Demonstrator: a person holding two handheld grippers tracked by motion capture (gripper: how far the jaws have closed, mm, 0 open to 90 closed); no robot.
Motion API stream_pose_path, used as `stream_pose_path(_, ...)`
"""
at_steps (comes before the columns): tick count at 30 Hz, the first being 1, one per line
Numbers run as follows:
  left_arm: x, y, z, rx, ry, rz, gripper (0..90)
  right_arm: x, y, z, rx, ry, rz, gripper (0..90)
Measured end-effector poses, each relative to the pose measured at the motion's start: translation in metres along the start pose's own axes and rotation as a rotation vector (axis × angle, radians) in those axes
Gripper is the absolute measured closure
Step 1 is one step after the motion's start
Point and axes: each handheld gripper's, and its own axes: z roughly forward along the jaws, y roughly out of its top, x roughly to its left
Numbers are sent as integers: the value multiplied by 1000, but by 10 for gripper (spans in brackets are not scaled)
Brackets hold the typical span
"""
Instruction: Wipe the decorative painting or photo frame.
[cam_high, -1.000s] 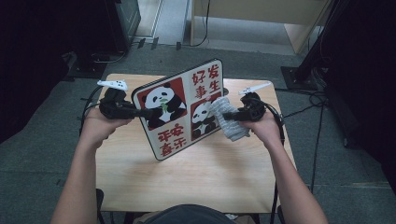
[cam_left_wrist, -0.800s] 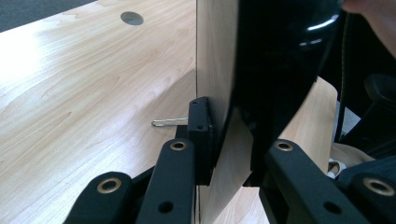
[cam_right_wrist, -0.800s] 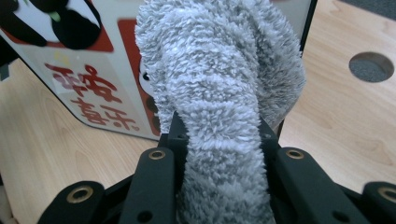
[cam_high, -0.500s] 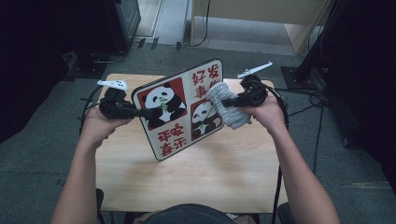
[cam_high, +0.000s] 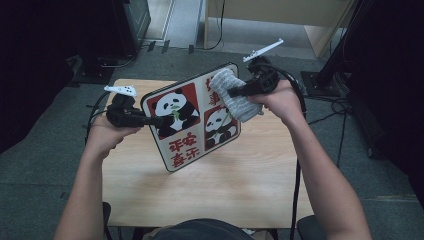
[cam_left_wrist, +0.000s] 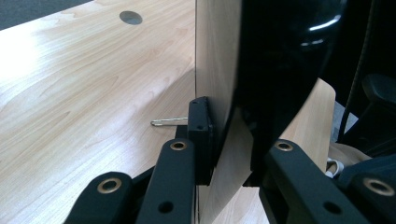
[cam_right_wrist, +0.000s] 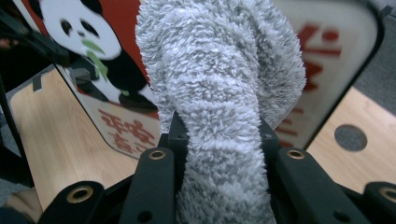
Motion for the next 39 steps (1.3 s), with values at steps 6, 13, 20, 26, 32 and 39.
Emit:
stream_pose_path(6, 1, 0, 0, 0, -8, -2, 797, 6, 24, -5, -13, -6, -20, 699)
stream_pose_path(13, 2, 0, 0, 1, -13, -2, 796, 9, 39, -5, -38, -20, -40, 698)
stream_pose_path(20, 3, 0, 0, 3, -17, 0, 795, 10, 31, 6, -65, -16, -40, 695)
stream_pose_path(26, 4, 0, 0, 1, -22, -1, 794, 11, 24, 10, -73, -23, -42, 695)
stream_pose_path(32, 5, 0, 0, 0, -30, -3, 792, 12, 19, 16, -62, -26, -50, 693)
stream_pose_path(39, 5, 1, -1, 4, -27, -2, 794, 9, 11, 19, -87, -8, -65, 693)
